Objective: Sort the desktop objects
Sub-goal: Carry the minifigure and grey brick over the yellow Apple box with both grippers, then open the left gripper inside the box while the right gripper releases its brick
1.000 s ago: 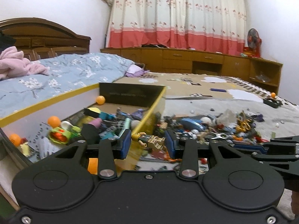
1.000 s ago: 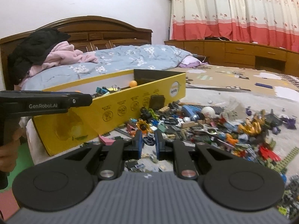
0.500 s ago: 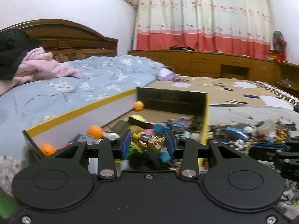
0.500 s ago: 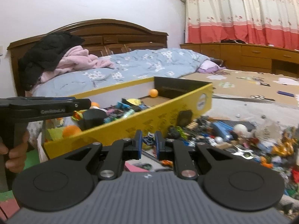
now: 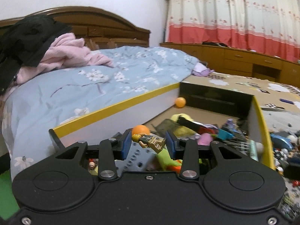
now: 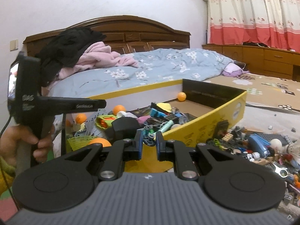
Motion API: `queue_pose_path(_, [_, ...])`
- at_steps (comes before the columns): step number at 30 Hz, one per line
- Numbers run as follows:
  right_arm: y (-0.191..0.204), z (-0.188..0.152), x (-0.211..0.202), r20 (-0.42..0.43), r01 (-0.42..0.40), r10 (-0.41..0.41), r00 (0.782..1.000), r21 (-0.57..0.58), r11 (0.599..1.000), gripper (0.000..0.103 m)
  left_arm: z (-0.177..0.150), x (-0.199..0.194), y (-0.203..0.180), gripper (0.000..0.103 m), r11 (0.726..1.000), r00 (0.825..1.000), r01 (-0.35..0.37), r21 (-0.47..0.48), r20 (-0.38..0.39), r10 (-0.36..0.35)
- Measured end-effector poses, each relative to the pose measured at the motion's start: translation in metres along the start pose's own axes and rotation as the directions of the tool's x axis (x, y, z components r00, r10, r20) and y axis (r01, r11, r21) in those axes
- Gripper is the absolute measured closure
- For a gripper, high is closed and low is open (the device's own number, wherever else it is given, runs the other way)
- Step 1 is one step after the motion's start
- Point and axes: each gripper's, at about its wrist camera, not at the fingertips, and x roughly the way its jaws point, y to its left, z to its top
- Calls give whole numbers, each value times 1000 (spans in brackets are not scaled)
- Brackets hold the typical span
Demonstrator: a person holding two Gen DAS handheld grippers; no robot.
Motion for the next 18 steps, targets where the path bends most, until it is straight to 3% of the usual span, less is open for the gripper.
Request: queue_pose_path(18, [20,15,31,-21,-62,61,998,-21,998,87,10,53,37,66,991,989,-114,-69,-105,107])
